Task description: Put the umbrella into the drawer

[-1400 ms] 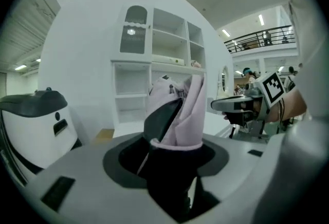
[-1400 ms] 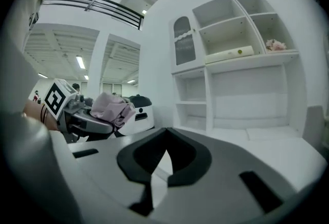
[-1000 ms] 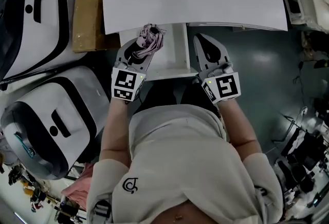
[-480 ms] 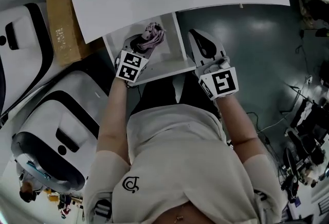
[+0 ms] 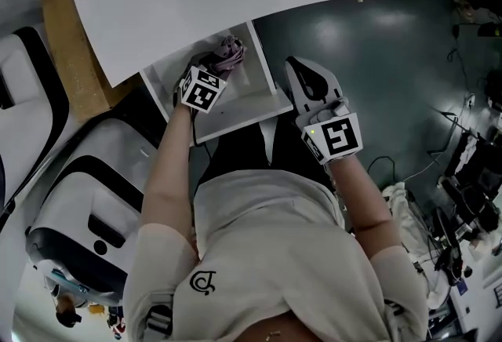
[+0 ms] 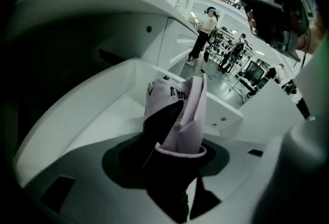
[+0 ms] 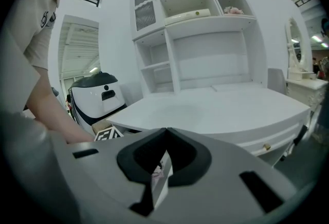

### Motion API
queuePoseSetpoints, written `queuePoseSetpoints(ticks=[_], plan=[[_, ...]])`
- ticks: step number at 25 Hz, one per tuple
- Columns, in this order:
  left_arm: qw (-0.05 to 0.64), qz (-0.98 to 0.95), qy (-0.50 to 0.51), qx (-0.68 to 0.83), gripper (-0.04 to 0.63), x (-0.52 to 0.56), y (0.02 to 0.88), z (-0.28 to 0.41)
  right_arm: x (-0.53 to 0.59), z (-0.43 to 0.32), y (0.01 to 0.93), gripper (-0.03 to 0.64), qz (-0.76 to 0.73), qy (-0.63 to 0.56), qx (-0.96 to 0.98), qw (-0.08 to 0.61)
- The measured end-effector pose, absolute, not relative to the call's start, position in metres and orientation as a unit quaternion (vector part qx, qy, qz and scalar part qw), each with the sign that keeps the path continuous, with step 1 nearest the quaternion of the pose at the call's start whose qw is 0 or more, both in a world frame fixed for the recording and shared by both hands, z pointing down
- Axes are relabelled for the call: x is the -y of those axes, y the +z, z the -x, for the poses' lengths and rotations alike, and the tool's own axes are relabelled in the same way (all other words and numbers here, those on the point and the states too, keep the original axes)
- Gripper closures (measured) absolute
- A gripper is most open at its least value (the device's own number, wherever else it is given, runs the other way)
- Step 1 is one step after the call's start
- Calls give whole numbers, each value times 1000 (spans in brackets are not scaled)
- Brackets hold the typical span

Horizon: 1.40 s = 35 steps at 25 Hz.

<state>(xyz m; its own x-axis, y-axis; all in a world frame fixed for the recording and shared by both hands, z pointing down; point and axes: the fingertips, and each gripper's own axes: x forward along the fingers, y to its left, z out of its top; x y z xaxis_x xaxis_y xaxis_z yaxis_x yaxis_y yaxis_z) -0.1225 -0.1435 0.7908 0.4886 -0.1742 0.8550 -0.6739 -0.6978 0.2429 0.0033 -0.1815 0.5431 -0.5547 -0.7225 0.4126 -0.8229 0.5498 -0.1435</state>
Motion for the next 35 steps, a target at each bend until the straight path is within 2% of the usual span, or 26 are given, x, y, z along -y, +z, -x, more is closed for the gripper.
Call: queuePoseSetpoints(ticks=[7, 10, 15, 21, 23, 24, 26, 27, 32, 35], plan=[[304, -790, 466, 259, 350, 136, 820, 126, 178, -12, 542, 611, -453, 168, 862, 153], [309, -790, 469, 246, 304, 131, 820, 125, 181, -15, 539, 611, -456, 167, 861, 150], [312, -798, 436, 276, 238, 140, 795, 122, 182, -14, 527, 610, -451, 160, 866, 141], [289, -817, 377, 327, 238, 158, 735, 124, 186, -1, 507, 609, -439, 141, 877, 131], [276, -824, 362, 338, 271, 160, 712, 125, 186, 4, 502, 609, -433, 136, 881, 133], [269, -826, 353, 347, 308, 161, 698, 126, 185, 7, 499, 609, -430, 135, 883, 132], [255, -830, 330, 370, 427, 164, 668, 128, 183, 13, 491, 609, -423, 131, 888, 127], [250, -831, 319, 381, 454, 166, 654, 130, 182, 16, 487, 609, -420, 128, 890, 124], [225, -824, 289, 432, 571, 169, 604, 146, 177, 29, 465, 609, -403, 109, 901, 118], [200, -827, 279, 445, 583, 167, 577, 155, 175, 38, 454, 611, -393, 99, 908, 110]])
